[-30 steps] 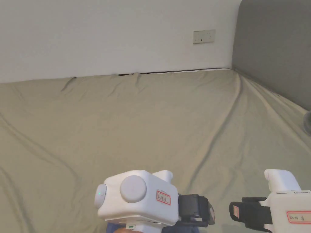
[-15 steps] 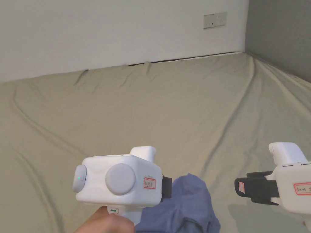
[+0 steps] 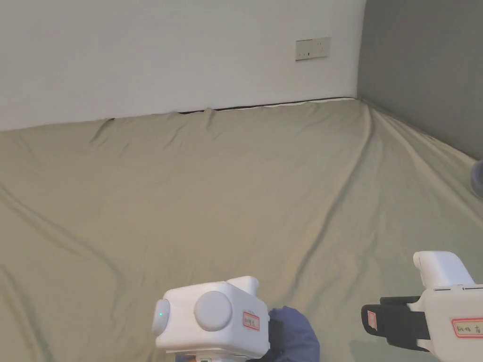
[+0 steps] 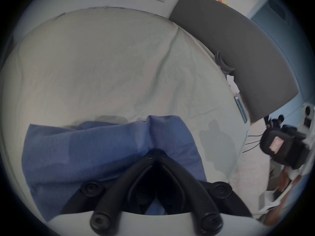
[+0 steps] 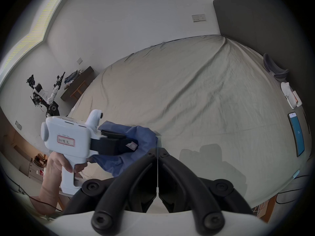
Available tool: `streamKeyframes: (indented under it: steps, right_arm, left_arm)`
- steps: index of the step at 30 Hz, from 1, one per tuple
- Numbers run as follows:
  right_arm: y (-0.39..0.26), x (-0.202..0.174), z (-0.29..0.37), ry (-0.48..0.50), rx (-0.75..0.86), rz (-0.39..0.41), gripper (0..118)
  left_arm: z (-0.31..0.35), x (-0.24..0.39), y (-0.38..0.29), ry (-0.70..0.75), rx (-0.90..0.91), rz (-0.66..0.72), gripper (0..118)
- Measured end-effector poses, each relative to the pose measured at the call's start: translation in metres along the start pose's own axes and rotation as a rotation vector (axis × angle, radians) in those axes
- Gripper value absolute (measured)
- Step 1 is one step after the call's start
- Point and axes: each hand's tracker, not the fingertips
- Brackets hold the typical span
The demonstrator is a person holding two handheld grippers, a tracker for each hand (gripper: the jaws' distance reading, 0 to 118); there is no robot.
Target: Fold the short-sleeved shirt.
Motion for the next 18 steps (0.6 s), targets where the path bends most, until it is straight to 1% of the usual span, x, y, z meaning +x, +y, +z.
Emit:
streamKeyframes:
  steps: [1,3,4,5,6,7,8,10,12,14,16,17,18]
  right_arm:
    - [0.001,-0.003,0.001,0.006,0.006,0.003,3]
    - [0.003,-0.007,0.002,0.032,0.018,0.013,3]
    - [0.004,-0.011,0.002,0.045,0.02,0.021,3]
    - [0.005,-0.013,0.003,0.065,0.025,0.041,3]
    - [0.006,-0.016,0.002,0.08,0.031,0.057,3]
    - [0.006,-0.021,0.002,0.085,0.035,0.071,3]
    - [0.007,-0.026,0.002,0.093,0.036,0.086,3]
    - [0.007,-0.038,0.004,0.112,0.053,0.124,3]
    - [0.007,-0.048,0.005,0.132,0.068,0.146,3]
    - [0.007,-0.058,0.005,0.144,0.067,0.149,3]
    - [0.006,-0.065,0.004,0.167,0.068,0.156,3]
    - [0.006,-0.067,0.003,0.173,0.063,0.158,3]
    - [0.006,-0.069,0.002,0.18,0.058,0.164,3]
  left_arm:
    - [0.014,-0.001,-0.002,-0.013,0.002,0.018,1]
    - [0.051,-0.002,-0.009,-0.053,0.077,-0.023,1]
    - [0.076,-0.005,-0.017,-0.073,0.153,-0.034,6]
    - [0.099,-0.008,-0.022,-0.09,0.218,-0.006,26]
    - [0.116,-0.012,-0.027,-0.099,0.261,0.022,75]
    - [0.134,-0.016,-0.031,-0.1,0.305,0.044,112]
    - [0.148,-0.021,-0.037,-0.088,0.331,0.049,118]
    - [0.172,-0.032,-0.044,-0.079,0.423,0.054,118]
    - [0.185,-0.042,-0.048,-0.032,0.458,0.074,118]
    - [0.187,-0.054,-0.048,0.031,0.399,0.101,118]
    - [0.185,-0.061,-0.053,0.035,0.349,0.117,118]
    - [0.183,-0.063,-0.057,0.034,0.352,0.102,116]
    - [0.179,-0.065,-0.06,0.036,0.356,0.067,84]
